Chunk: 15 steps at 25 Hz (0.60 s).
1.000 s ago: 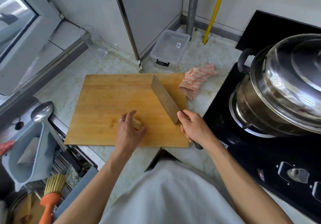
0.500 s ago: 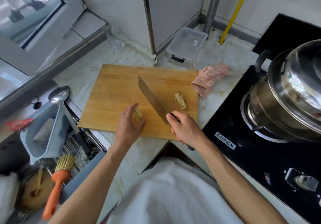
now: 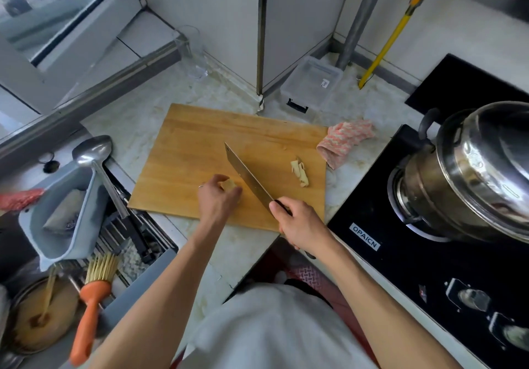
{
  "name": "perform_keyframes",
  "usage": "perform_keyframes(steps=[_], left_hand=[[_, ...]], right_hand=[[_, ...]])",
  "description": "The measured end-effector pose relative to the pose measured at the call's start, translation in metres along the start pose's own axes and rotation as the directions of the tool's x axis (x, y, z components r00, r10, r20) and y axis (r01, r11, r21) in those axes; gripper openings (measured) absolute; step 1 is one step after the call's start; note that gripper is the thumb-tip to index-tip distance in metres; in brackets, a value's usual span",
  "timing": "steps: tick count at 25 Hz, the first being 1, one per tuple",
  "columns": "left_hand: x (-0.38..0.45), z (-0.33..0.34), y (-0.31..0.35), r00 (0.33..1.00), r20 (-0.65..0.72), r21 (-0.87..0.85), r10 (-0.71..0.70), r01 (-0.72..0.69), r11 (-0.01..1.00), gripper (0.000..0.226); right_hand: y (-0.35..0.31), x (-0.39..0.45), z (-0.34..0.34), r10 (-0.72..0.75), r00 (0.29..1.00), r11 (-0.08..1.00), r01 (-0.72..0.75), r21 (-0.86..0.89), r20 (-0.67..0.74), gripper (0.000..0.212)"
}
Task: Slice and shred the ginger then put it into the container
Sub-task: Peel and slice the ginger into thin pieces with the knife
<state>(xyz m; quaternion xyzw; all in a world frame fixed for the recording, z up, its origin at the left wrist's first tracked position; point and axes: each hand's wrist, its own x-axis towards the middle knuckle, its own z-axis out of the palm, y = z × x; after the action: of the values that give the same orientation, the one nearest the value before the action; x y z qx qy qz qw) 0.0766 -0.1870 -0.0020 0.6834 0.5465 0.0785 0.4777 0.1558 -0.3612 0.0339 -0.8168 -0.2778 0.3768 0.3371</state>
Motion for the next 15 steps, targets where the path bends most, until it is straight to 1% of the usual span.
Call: perform_keyframes(steps=[3,5,9,10,12,15], left_hand=[[-0.003,0.002,0.009,0.997,-0.038,-0.086,-0.063,0.059,0.994,0.033],[-0.005,0.004,0.012,0.997,-0.032,-0.129,-0.07,0.065,0.99,0.031],[-0.004,0.003,0.012,0.996,0.092,-0.302,0.013,0.015,0.953,0.031],[-0.006,0.002,0.012,0.994,0.103,-0.334,0.028,0.008,0.943,0.028],[-0.012,-0.003,0.011,0.992,0.107,-0.404,0.062,-0.014,0.915,0.024],[-0.022,-0.007,0.013,0.988,0.115,-0.485,0.104,-0.036,0.874,0.029]], right_hand=[[-0.005,-0.003,0.0,-0.029,1.0,1.0,0.029,0.0,0.004,0.041],[-0.008,0.001,-0.001,-0.05,0.999,0.999,0.05,0.007,0.005,0.041],[-0.005,0.017,-0.013,-0.074,0.997,0.993,0.073,0.095,0.017,0.043],[-0.003,0.022,-0.018,-0.089,0.996,0.989,0.085,0.117,0.024,0.04],[-0.002,0.03,-0.027,-0.131,0.991,0.983,0.128,0.133,0.009,0.029],[-0.007,0.051,-0.034,-0.178,0.983,0.974,0.181,0.135,-0.035,0.026]])
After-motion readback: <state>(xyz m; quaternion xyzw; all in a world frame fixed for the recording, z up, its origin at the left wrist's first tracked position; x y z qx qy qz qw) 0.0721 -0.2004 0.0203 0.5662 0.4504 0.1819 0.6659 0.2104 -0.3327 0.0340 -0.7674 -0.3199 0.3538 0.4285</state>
